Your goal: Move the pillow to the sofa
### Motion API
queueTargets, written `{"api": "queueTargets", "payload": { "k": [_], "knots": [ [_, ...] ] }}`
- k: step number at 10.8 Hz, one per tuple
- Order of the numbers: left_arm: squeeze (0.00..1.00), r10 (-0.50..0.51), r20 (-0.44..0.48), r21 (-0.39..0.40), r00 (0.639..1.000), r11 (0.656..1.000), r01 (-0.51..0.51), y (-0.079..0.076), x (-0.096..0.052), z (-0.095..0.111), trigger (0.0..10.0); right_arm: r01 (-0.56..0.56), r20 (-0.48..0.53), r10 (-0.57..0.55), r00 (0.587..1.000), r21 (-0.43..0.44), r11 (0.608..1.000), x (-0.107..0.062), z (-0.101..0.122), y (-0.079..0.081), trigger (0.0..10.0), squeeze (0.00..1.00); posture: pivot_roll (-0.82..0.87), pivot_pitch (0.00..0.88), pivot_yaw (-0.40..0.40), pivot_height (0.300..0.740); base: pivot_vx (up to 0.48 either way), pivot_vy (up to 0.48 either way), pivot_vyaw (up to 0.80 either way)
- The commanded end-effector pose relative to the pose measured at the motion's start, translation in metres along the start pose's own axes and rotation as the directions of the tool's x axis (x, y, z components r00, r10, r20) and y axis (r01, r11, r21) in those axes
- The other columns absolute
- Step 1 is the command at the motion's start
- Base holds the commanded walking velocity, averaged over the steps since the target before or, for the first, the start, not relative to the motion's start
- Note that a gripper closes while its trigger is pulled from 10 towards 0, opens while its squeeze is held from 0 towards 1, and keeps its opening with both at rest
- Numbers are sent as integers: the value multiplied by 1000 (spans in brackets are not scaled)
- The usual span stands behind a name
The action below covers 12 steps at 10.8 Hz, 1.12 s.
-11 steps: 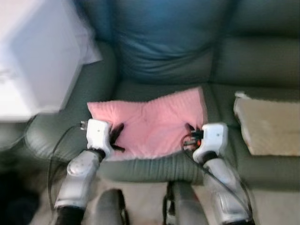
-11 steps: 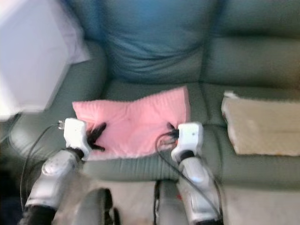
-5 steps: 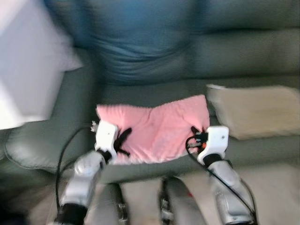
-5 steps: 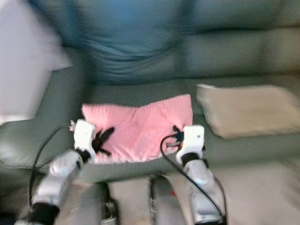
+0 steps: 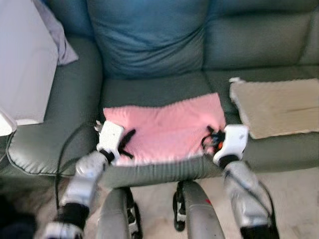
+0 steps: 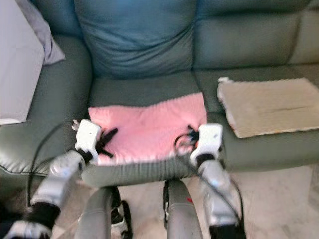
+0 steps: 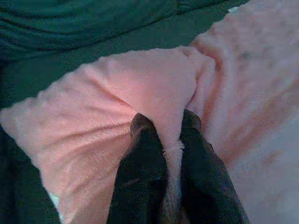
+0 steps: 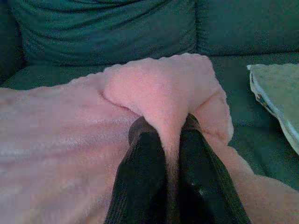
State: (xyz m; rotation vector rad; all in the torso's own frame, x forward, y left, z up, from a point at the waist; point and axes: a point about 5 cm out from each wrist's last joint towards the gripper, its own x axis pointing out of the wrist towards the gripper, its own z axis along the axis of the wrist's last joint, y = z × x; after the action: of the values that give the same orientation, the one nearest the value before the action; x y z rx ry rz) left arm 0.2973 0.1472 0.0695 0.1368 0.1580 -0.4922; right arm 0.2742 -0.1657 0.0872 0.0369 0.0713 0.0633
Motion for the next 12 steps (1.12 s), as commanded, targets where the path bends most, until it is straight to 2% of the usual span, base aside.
{"api": "queueTargets", "payload": {
  "k": [1, 4, 5, 6, 9, 12],
  "knots": [
    [0, 8, -1, 27, 1000, 1000, -8, 6, 0, 1, 10000, 46, -6, -46, 999, 4, 999, 2, 2, -13, 10000, 0, -57, 287, 33, 656, 0, 0, 0],
    [0, 43, 30, 39, 999, 998, -44, 8, 15, 11, 10000, 40, -13, -40, 999, -12, 999, 20, 9, -25, 10000, 0, -47, 349, 37, 656, 0, 0, 0],
    [0, 38, 37, 48, 999, 998, -39, 5, 20, 13, 10000, 36, -26, -37, 999, -34, 999, 26, 9, -26, 10000, 0, -41, 362, 34, 656, 0, 0, 0],
    [0, 1, 42, 78, 999, 997, -5, -6, 31, 16, 10000, 65, -59, -70, 996, -81, 995, 36, 3, -32, 10000, 0, -34, 368, 26, 656, 0, 0, 0],
    [0, 7, 44, 86, 999, 996, -10, -10, 53, 28, 10000, 92, -30, -94, 995, -78, 993, 56, 16, -35, 10000, 0, -56, 383, 27, 656, 0, 0, 0],
    [0, 55, 59, 92, 997, 994, -60, -10, 67, 39, 10000, 118, -18, -120, 993, -82, 990, 67, 23, -47, 10000, 0, -68, 388, 13, 656, 0, 0, 0]
  ]
}}
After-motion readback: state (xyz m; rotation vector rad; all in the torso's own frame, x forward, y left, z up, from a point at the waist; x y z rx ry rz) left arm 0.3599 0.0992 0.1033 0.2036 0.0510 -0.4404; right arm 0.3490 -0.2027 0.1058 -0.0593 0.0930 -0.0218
